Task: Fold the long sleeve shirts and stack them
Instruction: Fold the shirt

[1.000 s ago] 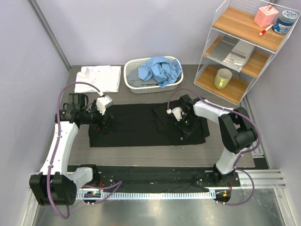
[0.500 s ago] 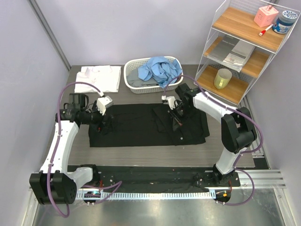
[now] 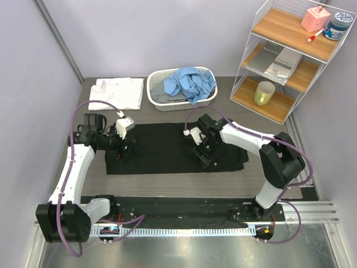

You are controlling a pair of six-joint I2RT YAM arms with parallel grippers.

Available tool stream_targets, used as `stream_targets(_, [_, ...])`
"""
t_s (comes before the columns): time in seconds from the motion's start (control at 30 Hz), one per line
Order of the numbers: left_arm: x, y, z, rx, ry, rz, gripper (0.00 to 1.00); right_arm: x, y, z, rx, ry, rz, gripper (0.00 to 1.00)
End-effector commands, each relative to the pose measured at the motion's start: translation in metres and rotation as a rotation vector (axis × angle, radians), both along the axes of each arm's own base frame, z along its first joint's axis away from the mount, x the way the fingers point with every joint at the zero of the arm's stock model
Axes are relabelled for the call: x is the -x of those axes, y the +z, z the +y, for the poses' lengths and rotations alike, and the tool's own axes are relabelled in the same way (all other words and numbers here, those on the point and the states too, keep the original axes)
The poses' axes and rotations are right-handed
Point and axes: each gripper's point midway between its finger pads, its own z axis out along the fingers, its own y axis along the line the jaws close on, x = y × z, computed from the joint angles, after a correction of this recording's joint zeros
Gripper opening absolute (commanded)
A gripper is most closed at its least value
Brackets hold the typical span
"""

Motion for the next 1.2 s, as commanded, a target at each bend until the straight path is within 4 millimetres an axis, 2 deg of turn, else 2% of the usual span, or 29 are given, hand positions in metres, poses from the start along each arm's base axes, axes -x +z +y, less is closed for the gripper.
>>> stream_targets(0.0, [-0.004, 0.005, 0.002, -0.006, 0.004, -0.053, 0.9, -0.023, -0.011, 0.006, 0.033, -0.096, -0.113, 0.59])
stream_targets(0.37, [0.001, 0.001, 0.005, -0.035, -0.006, -0.063, 0.9, -0.024, -0.033, 0.003, 0.107, -0.121, -0.123, 0.52])
stream_targets(0.47, [0.001, 0.0, 0.006, -0.036, -0.009, -0.057, 0.9, -0.025, -0.037, 0.003, 0.111, -0.121, -0.12, 0.43])
stream_targets(0.53, [0.002, 0.0, 0.005, -0.036, -0.009, -0.056, 0.9, -0.023, -0.035, 0.004, 0.112, -0.117, -0.104, 0.34])
stream_targets(0.57, [0.002, 0.001, 0.005, -0.036, -0.012, -0.06, 0.9, -0.024, -0.029, 0.007, 0.097, -0.116, -0.109, 0.3])
stream_targets(0.6, [0.003, 0.001, 0.005, -0.036, -0.013, -0.058, 0.9, -0.023, -0.026, 0.007, 0.094, -0.109, -0.104, 0.21])
stream_targets(0.67, [0.003, 0.001, 0.005, -0.038, -0.019, -0.062, 0.9, -0.025, -0.015, 0.011, 0.071, -0.1, -0.114, 0.1])
stream_targets(0.7, [0.005, 0.001, 0.005, -0.036, -0.02, -0.056, 0.9, -0.022, -0.01, 0.011, 0.067, -0.091, -0.102, 0.02])
stream_targets(0.8, [0.003, 0.002, 0.005, -0.037, -0.023, -0.058, 0.9, -0.019, 0.015, 0.024, -0.017, -0.069, -0.074, 0.01])
stream_targets(0.83, [0.004, 0.002, 0.005, -0.035, -0.024, -0.057, 0.9, -0.017, 0.022, 0.027, -0.035, -0.059, -0.066, 0.03])
stream_targets(0.87, [0.004, 0.002, 0.005, -0.034, -0.023, -0.055, 0.9, -0.021, 0.03, 0.033, -0.055, -0.051, -0.071, 0.12])
stream_targets(0.93, [0.003, 0.003, 0.004, -0.029, -0.027, -0.052, 0.9, -0.019, 0.041, 0.039, -0.082, -0.035, -0.045, 0.15])
stream_targets(0.97, [0.003, 0.003, 0.003, -0.025, -0.028, -0.05, 0.9, -0.018, 0.045, 0.041, -0.094, -0.033, -0.039, 0.05])
stream_targets(1.0, [0.002, 0.004, 0.001, -0.013, -0.025, -0.045, 0.9, -0.019, 0.048, 0.044, -0.108, -0.038, -0.035, 0.01])
stream_targets(1.1, [-0.002, 0.011, -0.004, 0.028, -0.008, -0.045, 0.91, -0.022, 0.061, 0.066, -0.204, -0.065, 0.002, 0.01])
stream_targets(1.17, [-0.009, 0.018, -0.007, 0.074, 0.063, -0.021, 0.91, -0.023, 0.075, 0.088, -0.303, -0.111, 0.06, 0.01])
